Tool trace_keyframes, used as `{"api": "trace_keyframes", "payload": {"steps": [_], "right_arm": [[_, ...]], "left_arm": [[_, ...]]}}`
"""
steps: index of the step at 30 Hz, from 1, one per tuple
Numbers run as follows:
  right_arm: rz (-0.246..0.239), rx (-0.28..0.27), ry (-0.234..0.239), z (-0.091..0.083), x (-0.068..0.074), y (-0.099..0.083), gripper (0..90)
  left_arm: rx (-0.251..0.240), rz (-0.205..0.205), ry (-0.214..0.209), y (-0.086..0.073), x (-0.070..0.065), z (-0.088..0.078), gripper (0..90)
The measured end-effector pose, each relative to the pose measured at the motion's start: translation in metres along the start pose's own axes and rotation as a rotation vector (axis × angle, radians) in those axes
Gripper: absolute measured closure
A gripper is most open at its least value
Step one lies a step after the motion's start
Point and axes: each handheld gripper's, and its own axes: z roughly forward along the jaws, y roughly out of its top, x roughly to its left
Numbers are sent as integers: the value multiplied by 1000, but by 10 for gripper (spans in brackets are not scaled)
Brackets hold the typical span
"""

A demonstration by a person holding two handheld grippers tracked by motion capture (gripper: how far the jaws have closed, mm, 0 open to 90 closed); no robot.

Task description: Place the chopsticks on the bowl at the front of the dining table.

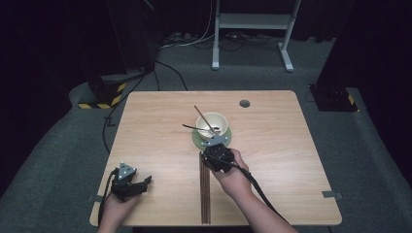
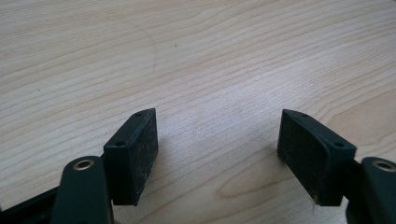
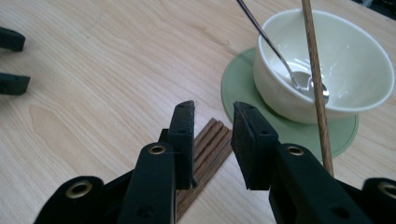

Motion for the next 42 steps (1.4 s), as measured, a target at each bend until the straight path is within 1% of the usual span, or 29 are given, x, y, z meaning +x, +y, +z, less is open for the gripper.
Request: {"api": "trace_keyframes", "payload": {"steps": [1, 2, 3, 4, 5, 6, 7, 8, 9, 10, 11, 12, 14, 15, 17, 18, 19, 20, 23, 24, 26, 27, 28, 29, 32, 34, 37, 41, 42], "right_arm": [[-6, 0, -7, 0, 0, -3, 697], [16, 8, -4, -1, 0, -5, 702], [3, 1, -10, 0, -1, -8, 704], [5, 2, -1, 0, -1, -11, 703], [11, 7, -1, 0, 0, -13, 703], [-3, 3, -8, 1, 0, -16, 703], [-5, 12, -2, 1, 0, -19, 702], [6, 15, 3, 1, 1, -22, 702], [2, 12, 1, 1, 1, -23, 703], [17, 12, 1, 1, 2, -25, 704], [22, 11, -1, 1, 3, -27, 706], [19, 10, 1, 1, 3, -28, 705], [16, 13, 5, 1, 5, -30, 707], [3, 7, 12, 1, 7, -31, 707], [-3, 6, 14, 3, 10, -33, 708], [-10, 15, 16, 6, 12, -33, 708], [0, 31, 25, 8, 14, -33, 710], [-5, 30, 32, 9, 15, -33, 711], [-10, 22, 39, 9, 21, -32, 712], [-13, 36, 44, 10, 24, -33, 712], [-38, 51, 42, 11, 29, -35, 715], [-43, 56, 39, 11, 31, -35, 718], [-45, 51, 35, 11, 32, -36, 719], [-39, 54, 38, 11, 32, -37, 719], [-44, 51, 30, 13, 31, -40, 719], [-35, 65, 28, 16, 29, -42, 722], [-31, 81, 10, 22, 24, -46, 722], [-5, 118, 1, 31, 17, -56, 724], [-2, 121, -4, 33, 15, -59, 724]], "left_arm": [[0, 0, -1, 0, 0, 0, 290], [0, 1, -1, 0, 0, 0, 290], [-4, -9, -1, 0, -1, 0, 290], [-10, -21, -2, 0, -1, 1, 290], [-6, -12, -1, 0, -1, 0, 290], [-6, -14, -2, 0, -1, 0, 289], [-6, -16, -3, 0, -1, 0, 288], [-2, -7, -4, 0, 0, 0, 288], [-1, -5, -5, 0, 0, 0, 288], [0, -5, -6, 0, 0, 0, 288], [0, -4, -6, 0, 0, 0, 287], [-12, -18, -8, 0, -1, 1, 288], [-11, -15, -8, 0, 0, 1, 288], [-11, -13, -8, 0, 0, 1, 289], [-21, -30, -8, 0, -2, 2, 288], [-11, -14, -7, 0, 0, 1, 288], [-4, -12, -6, 0, 0, 0, 288], [0, -6, -5, 0, 1, 0, 288], [0, -7, -5, 0, 1, 0, 289], [-3, -9, -5, 0, 0, 0, 288], [2, 5, -6, 0, 1, -1, 288], [-3, 2, -11, 0, 1, -1, 288], [3, 4, -7, 0, 1, -1, 288], [5, 9, -6, 0, 1, -2, 288], [4, 7, -10, 0, 1, -1, 288], [2, 1, -11, 0, 0, 0, 289], [2, 0, -12, 0, 0, 0, 288], [5, 7, -12, 0, 0, -1, 288], [-3, -7, -12, -1, -2, 0, 288]]}}
